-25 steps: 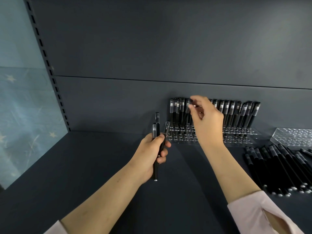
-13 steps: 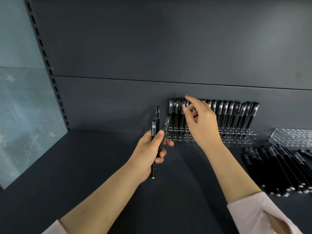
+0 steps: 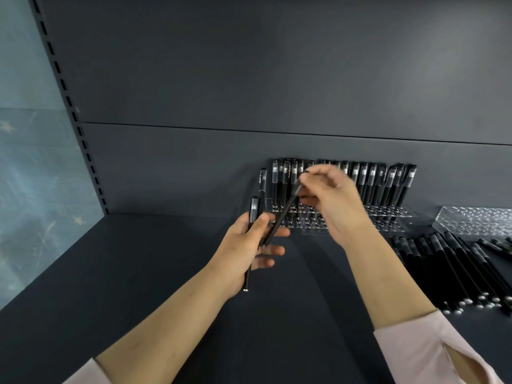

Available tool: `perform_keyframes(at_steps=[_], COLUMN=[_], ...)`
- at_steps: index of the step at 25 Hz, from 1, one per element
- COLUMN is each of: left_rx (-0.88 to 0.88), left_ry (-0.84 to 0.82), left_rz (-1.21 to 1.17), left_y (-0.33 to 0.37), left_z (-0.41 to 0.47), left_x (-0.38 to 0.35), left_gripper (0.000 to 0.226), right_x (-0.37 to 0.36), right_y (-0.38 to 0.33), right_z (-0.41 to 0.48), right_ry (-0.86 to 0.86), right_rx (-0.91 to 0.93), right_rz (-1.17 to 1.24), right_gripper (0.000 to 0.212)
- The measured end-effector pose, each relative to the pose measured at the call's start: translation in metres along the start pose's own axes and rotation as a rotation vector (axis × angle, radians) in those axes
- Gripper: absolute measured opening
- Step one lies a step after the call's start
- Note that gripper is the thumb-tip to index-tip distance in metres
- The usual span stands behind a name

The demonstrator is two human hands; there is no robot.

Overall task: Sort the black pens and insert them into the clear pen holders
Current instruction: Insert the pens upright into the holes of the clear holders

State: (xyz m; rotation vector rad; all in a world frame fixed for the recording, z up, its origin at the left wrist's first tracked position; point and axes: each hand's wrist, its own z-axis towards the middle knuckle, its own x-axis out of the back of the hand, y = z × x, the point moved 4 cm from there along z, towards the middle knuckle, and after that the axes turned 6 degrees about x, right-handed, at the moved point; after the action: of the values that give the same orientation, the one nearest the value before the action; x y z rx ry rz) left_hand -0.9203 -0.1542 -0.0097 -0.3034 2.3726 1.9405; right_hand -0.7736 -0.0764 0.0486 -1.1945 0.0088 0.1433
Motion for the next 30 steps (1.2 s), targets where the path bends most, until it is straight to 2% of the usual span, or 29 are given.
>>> perform_keyframes(at_steps=[3,6,13,20,25,30], left_rx=[0.022,0.054,-0.016,-0.059,-0.06,-0.115], left_ry=[0.089,0.115,0.084,0.057,0.101,0.101], left_rz=[0.067,0.034,0.083,0.086,0.076,0.096], left_y=[-0.003,-0.005,-0.006,-0.004,-0.003,0.002], left_z=[0.005,0.008,0.008,0.006,0.009,0.005], left_x=[0.008,0.009,0.008,0.008,0.011,0.011], left_gripper=[0.022,0.026,0.025,0.029,0.046,0.029], right_x=[0.029,0.036,0.021,0.02,0.017,0.012], right_y=[-0.017,-0.026,-0.026,-0.027,-0.025,-0.008], right_z=[0.003,-0.001,-0.005,0.002,0.004,0.012], right_ry=[0.33,0.422,0.332,0.329,0.306,0.164], right_rx=[0.235,0.406,0.52,0.558,0.602,0.64], right_rz=[-0.09,-0.261,-0.432,-0.478,-0.51,-0.75], right_gripper=[0.013,0.014,0.013,0.009,0.006,0.019])
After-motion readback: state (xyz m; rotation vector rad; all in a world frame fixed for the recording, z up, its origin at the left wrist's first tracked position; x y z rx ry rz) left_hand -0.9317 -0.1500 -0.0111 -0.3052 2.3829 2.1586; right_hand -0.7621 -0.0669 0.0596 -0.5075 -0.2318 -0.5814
